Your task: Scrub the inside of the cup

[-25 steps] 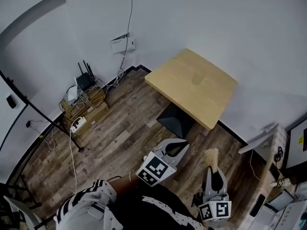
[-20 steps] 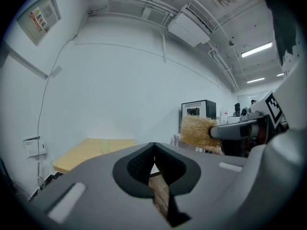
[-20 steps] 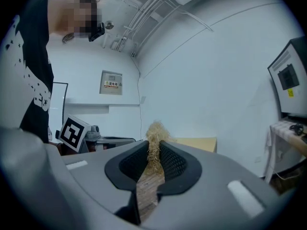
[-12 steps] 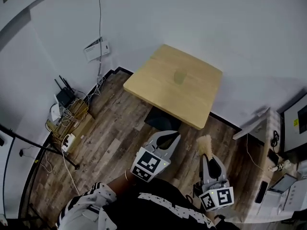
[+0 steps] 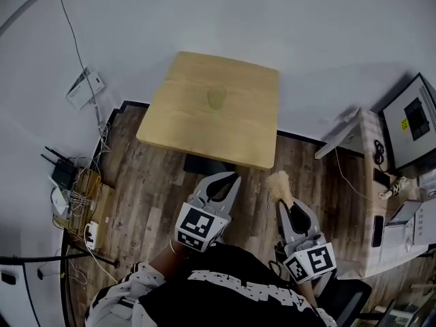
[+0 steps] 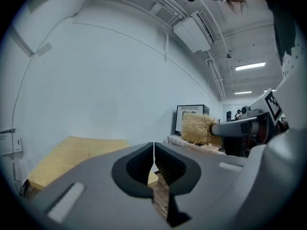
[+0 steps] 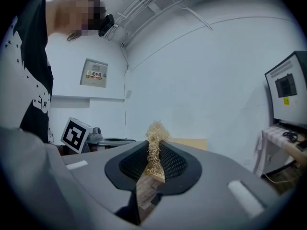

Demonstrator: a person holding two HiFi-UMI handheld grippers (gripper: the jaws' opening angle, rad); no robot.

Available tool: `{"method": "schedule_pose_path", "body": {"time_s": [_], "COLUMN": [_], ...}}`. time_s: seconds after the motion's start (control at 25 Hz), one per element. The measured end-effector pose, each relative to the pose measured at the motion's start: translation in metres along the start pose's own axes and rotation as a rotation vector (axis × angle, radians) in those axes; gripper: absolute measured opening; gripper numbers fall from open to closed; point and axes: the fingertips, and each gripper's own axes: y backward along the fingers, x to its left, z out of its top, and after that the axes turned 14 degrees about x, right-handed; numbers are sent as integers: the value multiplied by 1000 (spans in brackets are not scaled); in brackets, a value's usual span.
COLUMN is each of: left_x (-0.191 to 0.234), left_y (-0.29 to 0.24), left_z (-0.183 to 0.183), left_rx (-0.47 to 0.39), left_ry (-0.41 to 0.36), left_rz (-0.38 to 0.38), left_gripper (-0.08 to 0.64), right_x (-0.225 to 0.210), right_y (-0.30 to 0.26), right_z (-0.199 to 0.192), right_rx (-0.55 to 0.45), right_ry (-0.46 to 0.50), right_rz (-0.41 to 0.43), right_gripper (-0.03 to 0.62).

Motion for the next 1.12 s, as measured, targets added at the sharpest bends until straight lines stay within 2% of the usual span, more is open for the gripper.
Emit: {"method": "schedule_pose_path", "body": {"time_s": [0.32, 0.6, 0.8, 0.92, 1.12], "left_x": [51, 71, 85, 90, 110], "left_y": [-15, -24, -31, -33, -30], "left_z": [-1, -7, -14, -10, -4], "left_rx": [6, 4, 21, 24, 25], "left_ry": [36, 74, 101, 84, 73], "left_rz": [-60, -81, -63, -36, 79], "left_gripper": [5, 5, 6, 55, 55], "right_x": [0, 4, -1, -10, -26], "right_y": [-44, -66, -78, -86, -120], "right_z": [19, 22, 23, 23, 36], "right_rx": [21, 57, 62, 57, 31], "right_ry": [1, 14, 13, -3, 17], "right_rz": [-75, -77, -68, -41, 50], "right_gripper": [81, 81, 81, 81, 81]}}
